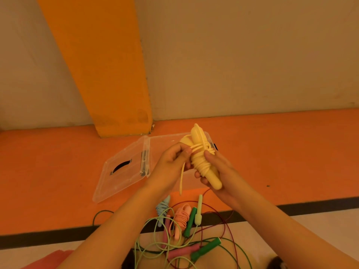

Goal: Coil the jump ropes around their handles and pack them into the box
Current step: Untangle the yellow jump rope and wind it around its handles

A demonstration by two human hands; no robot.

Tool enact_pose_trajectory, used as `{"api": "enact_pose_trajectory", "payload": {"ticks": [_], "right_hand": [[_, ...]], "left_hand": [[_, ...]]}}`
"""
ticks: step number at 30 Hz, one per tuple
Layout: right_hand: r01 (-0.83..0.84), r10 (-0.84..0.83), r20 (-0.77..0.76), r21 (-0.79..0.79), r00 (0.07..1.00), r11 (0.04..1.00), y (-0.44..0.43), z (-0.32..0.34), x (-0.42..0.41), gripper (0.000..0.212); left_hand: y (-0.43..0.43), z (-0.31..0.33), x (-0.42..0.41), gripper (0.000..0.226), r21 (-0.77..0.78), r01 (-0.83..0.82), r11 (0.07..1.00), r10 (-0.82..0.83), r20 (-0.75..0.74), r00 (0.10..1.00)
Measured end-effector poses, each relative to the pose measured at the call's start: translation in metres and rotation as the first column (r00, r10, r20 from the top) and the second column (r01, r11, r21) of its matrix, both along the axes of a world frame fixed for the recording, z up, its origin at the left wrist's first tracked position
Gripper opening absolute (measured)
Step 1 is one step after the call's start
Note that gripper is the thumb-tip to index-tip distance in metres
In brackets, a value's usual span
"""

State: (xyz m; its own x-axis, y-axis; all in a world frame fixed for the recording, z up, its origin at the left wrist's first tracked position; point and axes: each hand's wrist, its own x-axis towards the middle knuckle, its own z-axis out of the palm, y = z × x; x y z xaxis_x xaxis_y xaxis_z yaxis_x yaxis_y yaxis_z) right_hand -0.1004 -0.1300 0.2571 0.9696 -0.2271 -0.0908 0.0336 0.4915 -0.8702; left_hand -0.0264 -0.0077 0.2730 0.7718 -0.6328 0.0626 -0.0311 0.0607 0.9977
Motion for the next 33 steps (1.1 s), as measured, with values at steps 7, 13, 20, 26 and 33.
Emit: {"api": "enact_pose_trajectory", "payload": {"ticks": [7, 13, 20, 26, 33], "right_hand": [[-0.009, 0.005, 0.039, 0.101, 0.999, 0.995, -0.004, 0.006, -0.001, 0.034], [-0.056, 0.055, 0.006, 0.098, 0.998, 0.994, -0.007, 0.004, -0.002, 0.031], [-0.062, 0.039, -0.089, -0.271, 0.995, 0.961, -0.008, -0.001, -0.002, 0.038], [0.271, -0.305, 0.079, -0.697, 0.949, 0.664, -0.006, -0.013, 0.005, 0.033], [0.402, -0.118, 0.387, -0.842, 0.915, 0.359, -0.008, -0.001, 0.005, 0.027]], "left_hand": [[0.0, -0.001, -0.001, 0.011, -0.214, -0.071, 0.974, 0.0, -0.317, 0.948], [0.0, -0.005, -0.002, 0.017, 0.135, -0.095, 0.986, 0.106, -0.082, 0.991], [-0.002, -0.01, -0.005, 0.018, 0.155, -0.111, 0.982, 0.111, 0.005, 0.994], [0.0, -0.01, 0.004, 0.02, 0.05, -0.198, 0.979, 0.199, -0.02, 0.98], [-0.004, -0.017, 0.002, 0.01, 0.041, -0.249, 0.968, 0.244, 0.098, 0.965]]}}
